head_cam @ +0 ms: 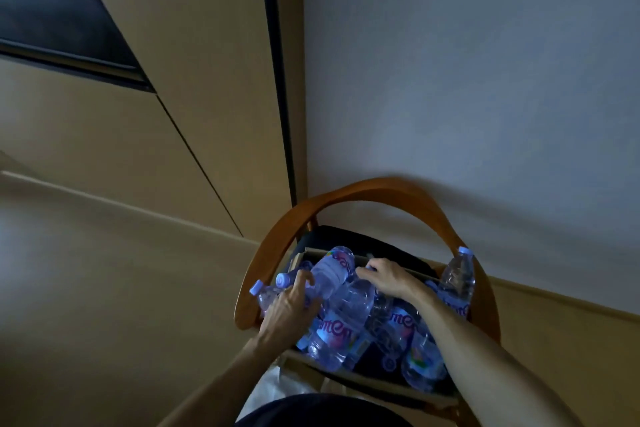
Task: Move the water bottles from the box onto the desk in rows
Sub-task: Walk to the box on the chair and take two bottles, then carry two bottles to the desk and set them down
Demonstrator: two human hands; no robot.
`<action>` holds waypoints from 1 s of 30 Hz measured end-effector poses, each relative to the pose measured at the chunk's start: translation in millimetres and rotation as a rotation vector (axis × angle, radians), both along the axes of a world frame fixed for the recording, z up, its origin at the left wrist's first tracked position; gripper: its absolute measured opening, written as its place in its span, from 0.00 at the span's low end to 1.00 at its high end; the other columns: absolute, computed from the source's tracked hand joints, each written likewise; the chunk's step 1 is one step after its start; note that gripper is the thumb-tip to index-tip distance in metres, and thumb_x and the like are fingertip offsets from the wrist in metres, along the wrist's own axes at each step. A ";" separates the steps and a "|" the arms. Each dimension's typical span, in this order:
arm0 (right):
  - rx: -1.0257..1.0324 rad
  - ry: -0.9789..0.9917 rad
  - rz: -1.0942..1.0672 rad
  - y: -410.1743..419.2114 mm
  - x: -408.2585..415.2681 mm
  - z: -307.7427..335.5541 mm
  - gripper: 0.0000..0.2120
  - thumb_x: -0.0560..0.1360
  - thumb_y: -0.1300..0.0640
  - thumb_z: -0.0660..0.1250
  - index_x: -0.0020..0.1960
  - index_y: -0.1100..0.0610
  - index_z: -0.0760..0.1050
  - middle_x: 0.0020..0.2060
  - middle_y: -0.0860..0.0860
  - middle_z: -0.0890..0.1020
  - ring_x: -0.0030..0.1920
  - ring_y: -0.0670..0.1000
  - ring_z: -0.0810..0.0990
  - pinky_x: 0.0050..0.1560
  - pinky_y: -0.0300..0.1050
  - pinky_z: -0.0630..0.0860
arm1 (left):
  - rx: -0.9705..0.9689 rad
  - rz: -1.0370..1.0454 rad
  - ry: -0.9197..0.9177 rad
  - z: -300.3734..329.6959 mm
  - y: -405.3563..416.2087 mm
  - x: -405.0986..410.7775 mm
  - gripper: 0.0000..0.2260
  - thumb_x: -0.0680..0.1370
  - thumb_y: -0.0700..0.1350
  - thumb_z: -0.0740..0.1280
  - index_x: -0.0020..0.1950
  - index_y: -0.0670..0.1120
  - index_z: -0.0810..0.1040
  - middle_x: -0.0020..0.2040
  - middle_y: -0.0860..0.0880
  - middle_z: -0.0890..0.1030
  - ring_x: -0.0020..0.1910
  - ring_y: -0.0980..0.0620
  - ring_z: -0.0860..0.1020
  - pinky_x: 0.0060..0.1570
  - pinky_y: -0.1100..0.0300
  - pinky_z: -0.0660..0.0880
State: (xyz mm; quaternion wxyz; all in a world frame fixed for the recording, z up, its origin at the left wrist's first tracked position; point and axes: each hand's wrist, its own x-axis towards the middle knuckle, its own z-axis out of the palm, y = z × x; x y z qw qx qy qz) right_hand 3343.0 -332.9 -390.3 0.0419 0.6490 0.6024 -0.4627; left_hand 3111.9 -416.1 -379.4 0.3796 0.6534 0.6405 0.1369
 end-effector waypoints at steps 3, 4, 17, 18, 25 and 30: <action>0.037 0.056 0.019 -6.7 7.5 0.1 0.18 0.77 0.42 0.63 0.36 0.53 0.67 0.32 0.48 0.71 0.31 0.47 0.70 0.34 0.45 0.64 | 0.049 -0.061 -0.030 2.4 6.3 -3.1 0.08 0.80 0.47 0.63 0.55 0.52 0.64 0.39 0.55 0.79 0.35 0.59 0.80 0.40 0.55 0.77; 0.066 0.068 0.025 -8.9 9.7 1.1 0.18 0.77 0.42 0.63 0.36 0.53 0.67 0.32 0.48 0.71 0.31 0.47 0.69 0.34 0.44 0.64 | 0.071 -0.084 -0.024 5.5 9.6 -3.1 0.07 0.81 0.47 0.62 0.54 0.53 0.64 0.39 0.54 0.79 0.34 0.61 0.79 0.37 0.61 0.76; 0.442 0.288 0.053 9.3 22.1 82.1 0.23 0.71 0.33 0.62 0.36 0.53 0.66 0.29 0.45 0.66 0.27 0.42 0.63 0.30 0.35 0.63 | 0.327 -0.058 0.172 88.3 61.9 -20.4 0.06 0.76 0.50 0.64 0.52 0.53 0.72 0.37 0.56 0.75 0.32 0.52 0.74 0.33 0.59 0.68; 0.450 0.310 0.075 13.5 17.4 92.0 0.21 0.73 0.37 0.65 0.36 0.53 0.66 0.29 0.46 0.66 0.27 0.42 0.64 0.30 0.35 0.63 | 0.351 -0.044 0.186 96.6 62.3 -26.3 0.05 0.76 0.50 0.65 0.51 0.54 0.73 0.36 0.56 0.75 0.31 0.53 0.73 0.32 0.60 0.67; 0.523 0.333 0.205 37.8 -46.0 132.4 0.15 0.77 0.47 0.67 0.38 0.53 0.68 0.29 0.47 0.72 0.28 0.41 0.68 0.31 0.35 0.67 | 0.506 -0.009 0.222 145.3 54.9 -96.8 0.05 0.76 0.50 0.65 0.49 0.56 0.70 0.38 0.59 0.74 0.31 0.55 0.70 0.32 0.61 0.67; 0.559 0.403 0.234 52.4 -128.1 150.1 0.15 0.76 0.49 0.68 0.38 0.55 0.67 0.27 0.45 0.69 0.28 0.41 0.66 0.32 0.34 0.67 | 0.581 0.165 0.266 171.8 42.7 -166.6 0.05 0.75 0.50 0.66 0.49 0.57 0.72 0.36 0.60 0.74 0.31 0.54 0.70 0.31 0.60 0.68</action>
